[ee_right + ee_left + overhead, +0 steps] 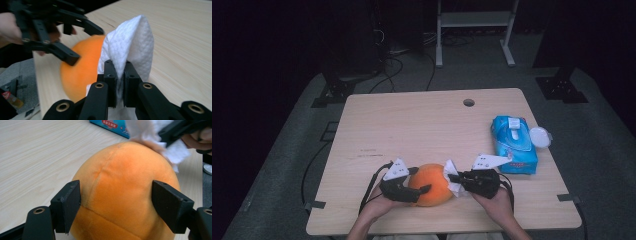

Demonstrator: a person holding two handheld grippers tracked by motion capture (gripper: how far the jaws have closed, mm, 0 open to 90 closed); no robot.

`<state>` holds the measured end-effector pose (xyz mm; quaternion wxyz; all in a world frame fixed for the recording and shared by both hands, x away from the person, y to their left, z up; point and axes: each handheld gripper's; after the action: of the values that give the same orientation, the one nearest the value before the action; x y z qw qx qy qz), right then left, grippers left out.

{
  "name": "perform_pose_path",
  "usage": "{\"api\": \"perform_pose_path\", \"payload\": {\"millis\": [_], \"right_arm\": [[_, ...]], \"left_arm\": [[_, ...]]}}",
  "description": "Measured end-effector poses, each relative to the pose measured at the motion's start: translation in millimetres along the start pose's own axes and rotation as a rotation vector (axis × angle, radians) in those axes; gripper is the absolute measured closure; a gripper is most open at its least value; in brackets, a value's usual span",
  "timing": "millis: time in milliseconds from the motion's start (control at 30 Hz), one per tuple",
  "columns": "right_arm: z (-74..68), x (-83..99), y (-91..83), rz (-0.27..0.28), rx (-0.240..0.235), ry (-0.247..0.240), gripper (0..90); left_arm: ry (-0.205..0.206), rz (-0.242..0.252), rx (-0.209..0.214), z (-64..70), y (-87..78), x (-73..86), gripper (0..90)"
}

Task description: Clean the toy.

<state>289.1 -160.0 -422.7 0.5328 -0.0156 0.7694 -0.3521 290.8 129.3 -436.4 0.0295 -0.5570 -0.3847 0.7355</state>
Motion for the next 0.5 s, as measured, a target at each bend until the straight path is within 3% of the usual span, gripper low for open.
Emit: {"api": "perform_pose_path", "payload": {"millis": [67,133,200,267,400,433,500], "right_arm": [[0.3,2.5,2.8,-0.001,-0.008,-0.002,82.8],[9.2,8.4,4.4,-0.009,-0.009,0.035,82.8],[19.0,15.9,6.6,-0.045,0.038,0.051,82.8],[27.1,22.8,8.8,-0.059,0.029,0.097,82.8],[22.1,14.8,5.5,-0.018,0.005,0.089,82.7],[14.9,5.6,0.2,0.032,-0.031,0.069,82.6],[10.1,1.0,-1.4,0.038,-0.036,0.051,82.5]], "left_arm": [[-0.009,0.005,0.009,-3.3,-1.9,2.0,24.9],[-0.027,0.008,0.018,-5.7,-2.6,3.8,24.9],[-0.037,0.018,0.036,-5.5,-2.0,4.8,24.8],[-0.031,0.015,0.043,-4.3,-1.4,4.8,24.7],[-0.021,0.007,0.04,-1.6,-1.3,3.6,24.0],[-0.015,0.005,0.041,-0.9,-1.3,3.6,24.1],[0.005,-0.006,0.06,2.2,-2.6,2.1,23.5]]}}
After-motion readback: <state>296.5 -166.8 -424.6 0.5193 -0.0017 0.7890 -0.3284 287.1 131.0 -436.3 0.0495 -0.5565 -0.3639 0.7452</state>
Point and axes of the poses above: each handheld gripper's, and its own axes: y roughly forward along the jaws, x roughly out of its underside, z roughly to its right, and after that the axes turned 7 degrees about -z, right-handed
